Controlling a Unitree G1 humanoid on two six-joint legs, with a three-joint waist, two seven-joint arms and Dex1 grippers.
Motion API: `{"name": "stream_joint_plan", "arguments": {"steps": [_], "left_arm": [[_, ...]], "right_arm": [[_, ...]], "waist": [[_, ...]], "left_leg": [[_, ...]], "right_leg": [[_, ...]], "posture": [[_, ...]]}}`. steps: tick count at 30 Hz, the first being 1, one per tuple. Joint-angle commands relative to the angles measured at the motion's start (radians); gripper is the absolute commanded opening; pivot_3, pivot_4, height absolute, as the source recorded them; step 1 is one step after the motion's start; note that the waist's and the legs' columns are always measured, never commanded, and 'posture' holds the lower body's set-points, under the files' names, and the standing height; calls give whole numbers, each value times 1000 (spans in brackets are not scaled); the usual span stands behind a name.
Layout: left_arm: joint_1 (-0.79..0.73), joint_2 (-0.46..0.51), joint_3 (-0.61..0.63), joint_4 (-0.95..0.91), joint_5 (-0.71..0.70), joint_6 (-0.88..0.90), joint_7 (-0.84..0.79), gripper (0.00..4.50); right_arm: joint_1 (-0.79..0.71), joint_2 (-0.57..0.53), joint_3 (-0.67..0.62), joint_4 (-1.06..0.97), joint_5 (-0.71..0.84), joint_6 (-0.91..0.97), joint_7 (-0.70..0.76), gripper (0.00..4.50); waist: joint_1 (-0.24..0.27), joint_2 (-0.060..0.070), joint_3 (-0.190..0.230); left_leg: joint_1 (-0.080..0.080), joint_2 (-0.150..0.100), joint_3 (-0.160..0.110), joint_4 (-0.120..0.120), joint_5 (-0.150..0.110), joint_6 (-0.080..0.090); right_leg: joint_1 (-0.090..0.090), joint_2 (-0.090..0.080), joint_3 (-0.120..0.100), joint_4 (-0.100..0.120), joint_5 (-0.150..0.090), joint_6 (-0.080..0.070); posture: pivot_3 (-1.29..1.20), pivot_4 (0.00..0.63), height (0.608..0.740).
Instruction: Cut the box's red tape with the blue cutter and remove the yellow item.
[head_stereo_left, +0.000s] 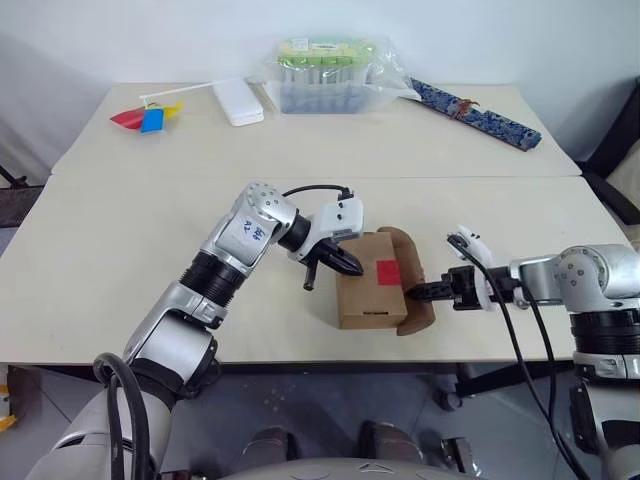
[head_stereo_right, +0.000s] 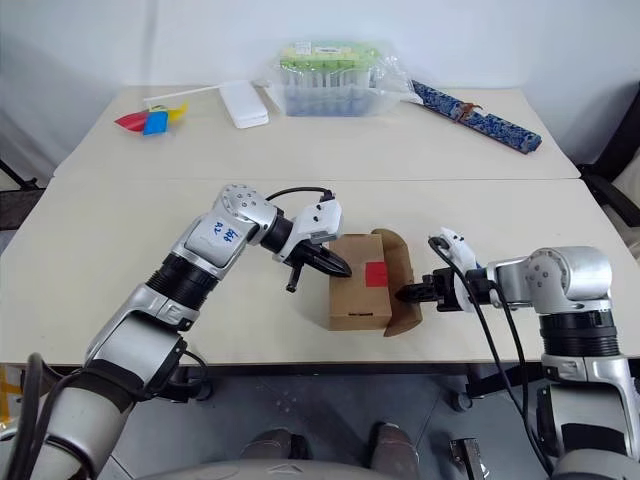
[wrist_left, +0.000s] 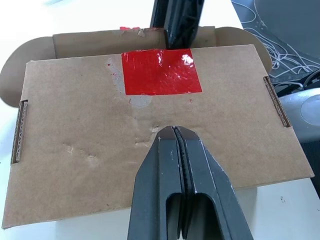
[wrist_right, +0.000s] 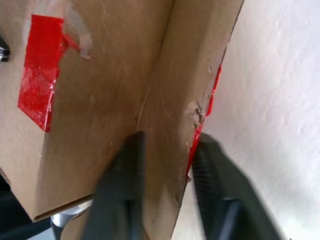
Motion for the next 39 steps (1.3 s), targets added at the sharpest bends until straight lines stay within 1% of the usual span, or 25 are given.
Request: {"name": "stream_joint_plan", "arguments": {"steps": [1,6,12,18,24,27,30,33,35,39], "left_arm": [[51,11,-67,38,60,17,5,0],[56,10,-66,40,59,17,9,0],[71,13,-56,28,55,33,19,0],[107,29,-36,-4,55,63,37,0],[132,42,-15,-31,52,93,56,0],[138,52,-1,-32,49,102,67,0],[137,58,10,-30,48,109,73,0],[128,73,33,-28,36,123,68,0],[112,89,67,-32,10,149,55,0],[25,142,197,-44,-132,282,-28,0]], "right_arm": [[-36,-11,-69,-75,13,39,-22,8],[-68,-22,-85,-134,54,56,-66,8],[-127,-52,-105,-178,151,56,-157,8],[-199,-90,-125,-215,370,56,-333,8],[-184,-83,-139,-268,668,56,-590,8],[-146,-105,-105,-300,842,35,-706,8],[-107,-181,-25,-315,1037,-76,-843,8],[-90,-250,67,-340,1195,-203,-965,8],[-83,-273,100,-355,1227,-258,-995,8],[-77,-293,138,-350,1230,-313,-1014,8]], "waist": [[2,0,0],[4,2,1],[6,6,3],[23,8,5],[34,8,5],[39,8,5],[40,5,8],[36,5,8],[30,4,9],[18,-4,16]], "left_leg": [[0,0,0,0,0,0],[-1,-1,0,0,0,0],[-1,-1,0,0,0,0],[-1,-1,0,0,0,0],[0,-3,-2,2,1,2],[0,-4,-3,1,2,4],[-6,-4,-5,1,2,4],[-7,-5,-4,1,1,4],[-7,-4,-3,0,1,4],[-9,-1,-1,1,2,2]], "right_leg": [[0,0,0,0,0,0],[-1,-1,0,0,0,0],[-1,-1,0,0,0,0],[-1,-1,0,0,0,0],[2,-4,0,-1,1,1],[2,-6,0,-1,2,1],[-2,-6,-1,-1,2,1],[-3,-6,-2,-1,2,1],[-3,-5,-4,-3,3,2],[-6,-2,-4,-2,3,2]], "posture": [[0,150,740],[0,150,740],[0,150,740],[0,150,740],[0,150,740],[0,150,740],[0,150,740],[0,150,740],[0,150,740],[0,150,740]]}}
